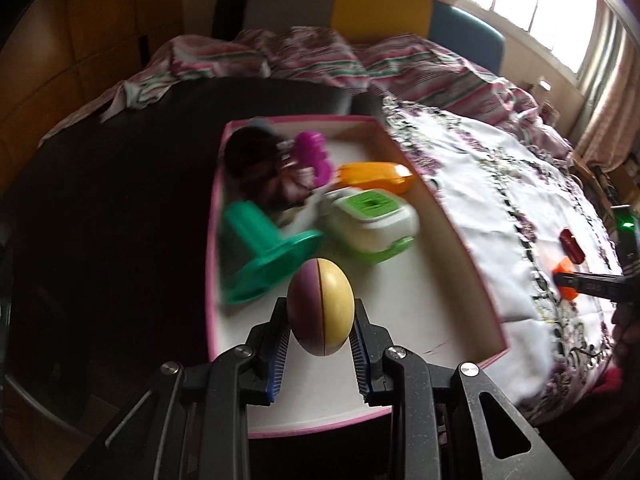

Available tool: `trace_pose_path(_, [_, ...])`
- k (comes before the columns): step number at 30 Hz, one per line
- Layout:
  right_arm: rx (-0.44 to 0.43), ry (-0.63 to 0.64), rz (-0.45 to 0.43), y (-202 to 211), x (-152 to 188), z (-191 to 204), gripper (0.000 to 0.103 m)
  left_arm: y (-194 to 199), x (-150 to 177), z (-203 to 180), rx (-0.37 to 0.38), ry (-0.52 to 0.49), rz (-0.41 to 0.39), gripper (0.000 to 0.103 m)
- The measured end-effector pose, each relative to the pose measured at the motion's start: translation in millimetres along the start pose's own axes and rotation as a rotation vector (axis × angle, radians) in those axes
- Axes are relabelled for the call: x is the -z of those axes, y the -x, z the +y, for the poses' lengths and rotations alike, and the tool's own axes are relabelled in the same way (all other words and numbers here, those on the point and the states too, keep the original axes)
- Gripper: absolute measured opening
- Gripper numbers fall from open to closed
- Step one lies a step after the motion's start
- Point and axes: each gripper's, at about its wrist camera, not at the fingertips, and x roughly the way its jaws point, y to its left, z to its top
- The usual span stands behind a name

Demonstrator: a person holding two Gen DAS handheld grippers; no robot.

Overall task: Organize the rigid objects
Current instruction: 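Carry the yellow soap over the tray with the left tool while the right tool holds the blocks, then open the left tool to drop the soap into the tray and lift away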

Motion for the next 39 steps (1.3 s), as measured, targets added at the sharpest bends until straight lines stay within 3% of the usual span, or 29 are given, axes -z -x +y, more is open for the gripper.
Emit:
trace_pose_path(11, [0.003,0.002,0.000,0.5,0.0,0.4,0.029,-11.4,4.4,14.4,-0.012,0.024,0.015,0.033])
trace_pose_path(17, [0.005,0.004,-0.001,0.5,0.2,0.4,0.029,-5.0,1.1,14.6,-0.040,0.018,-0.020,0.047])
trace_pose_path(31, [0.011,0.007,-0.002,1.8,1.2,1.0,0.029,13.9,-6.6,24.8,-0.083,0.057,-0.098,0.051])
trace_pose_path(37, [0.017,0.011,-0.003,2.4,1.9,2.6,0.029,-3.0,-9.1,24.9,0.025,0.089,-0.034,0.049])
trace_pose_path(39, [0.017,0.011,-0.003,2.4,1.8,2.3,0.029,-1.0,-7.6,25.3,0.049,0.097,-0.036,0.053])
